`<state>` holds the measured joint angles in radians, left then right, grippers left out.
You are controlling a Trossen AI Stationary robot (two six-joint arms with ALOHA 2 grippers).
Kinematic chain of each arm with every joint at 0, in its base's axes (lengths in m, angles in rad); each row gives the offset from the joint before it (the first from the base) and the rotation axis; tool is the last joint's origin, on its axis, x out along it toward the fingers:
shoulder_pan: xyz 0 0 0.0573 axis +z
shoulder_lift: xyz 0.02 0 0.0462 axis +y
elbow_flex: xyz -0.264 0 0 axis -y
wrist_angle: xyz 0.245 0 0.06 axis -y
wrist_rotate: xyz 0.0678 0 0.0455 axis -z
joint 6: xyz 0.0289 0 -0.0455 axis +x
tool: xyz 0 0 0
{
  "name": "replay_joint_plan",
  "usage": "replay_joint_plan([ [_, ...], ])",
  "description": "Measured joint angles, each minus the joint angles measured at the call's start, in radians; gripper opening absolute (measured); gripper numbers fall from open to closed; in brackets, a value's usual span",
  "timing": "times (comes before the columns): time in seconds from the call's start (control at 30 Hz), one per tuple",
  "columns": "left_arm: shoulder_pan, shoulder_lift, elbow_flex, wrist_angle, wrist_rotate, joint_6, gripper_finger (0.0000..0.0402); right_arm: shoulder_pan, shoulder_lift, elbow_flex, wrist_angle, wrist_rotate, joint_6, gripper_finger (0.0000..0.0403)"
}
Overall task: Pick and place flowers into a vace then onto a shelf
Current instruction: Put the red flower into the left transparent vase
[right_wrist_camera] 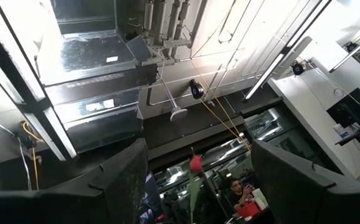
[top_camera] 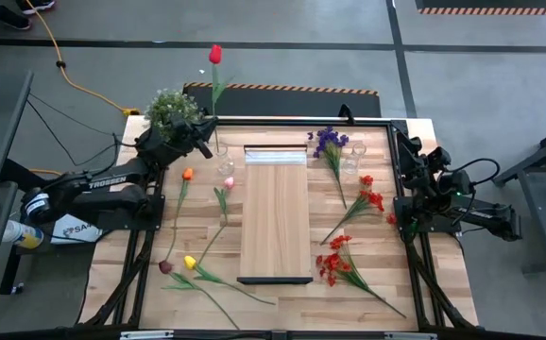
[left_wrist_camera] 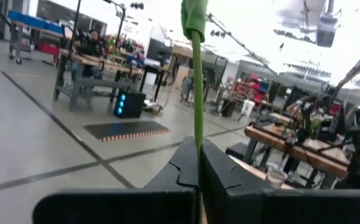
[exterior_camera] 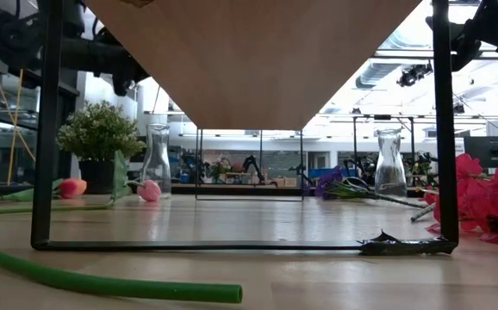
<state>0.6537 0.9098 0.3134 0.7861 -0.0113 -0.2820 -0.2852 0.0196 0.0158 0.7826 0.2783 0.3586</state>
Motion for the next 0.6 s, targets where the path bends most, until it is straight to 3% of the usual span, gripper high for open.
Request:
replay_joint_plan([
  [0.3,0.0,0.112,0.0,0.106,0.002,0.04,0.0032,0.0,0.0,0.0,0.0,-0.054,0.007,0.0273],
  [0.6,0.0,0.158,0.0,0.105,0.026,0.104,0.0032,0.0,0.0,0.0,0.0,-0.101,0.002,0.0273],
])
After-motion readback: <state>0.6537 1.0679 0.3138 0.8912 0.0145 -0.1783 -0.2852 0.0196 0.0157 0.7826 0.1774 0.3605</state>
